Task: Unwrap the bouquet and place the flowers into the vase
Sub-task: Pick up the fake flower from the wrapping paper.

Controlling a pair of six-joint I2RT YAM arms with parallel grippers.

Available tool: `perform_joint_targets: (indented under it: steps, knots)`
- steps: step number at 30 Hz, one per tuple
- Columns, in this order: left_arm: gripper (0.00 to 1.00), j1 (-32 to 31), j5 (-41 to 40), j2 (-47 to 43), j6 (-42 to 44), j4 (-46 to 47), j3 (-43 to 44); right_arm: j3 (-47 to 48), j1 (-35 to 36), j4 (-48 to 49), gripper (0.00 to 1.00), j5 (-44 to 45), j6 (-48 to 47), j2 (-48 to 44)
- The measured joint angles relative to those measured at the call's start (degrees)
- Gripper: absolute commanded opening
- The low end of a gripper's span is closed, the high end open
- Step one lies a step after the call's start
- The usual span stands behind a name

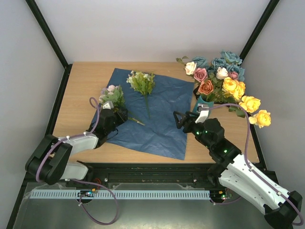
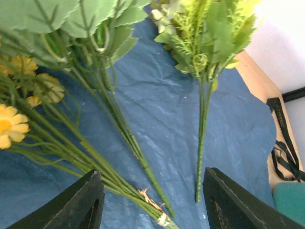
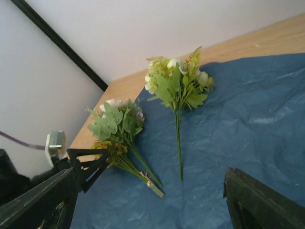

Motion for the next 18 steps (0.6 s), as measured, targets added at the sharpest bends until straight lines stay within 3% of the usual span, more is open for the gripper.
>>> perform_joint_targets:
  steps: [3, 11, 18]
  knots:
    - [0.52, 0.1, -0.8, 1.5, -2.5, -0.3, 0.2, -0.1, 0.0, -0.5, 0.78, -2.3, 0.6, 0.5]
    - [0.5, 0.1, -1.6, 2.9, -6.5, 0.6, 0.2, -1.2, 1.0, -0.8, 0.74, -4.9, 0.1, 0.5]
    - [0.43, -0.2, -1.3, 4.7, -6.9, 0.9, 3.8, -3.5, 5.2, -0.9, 0.72, -4.5, -0.7, 1.5]
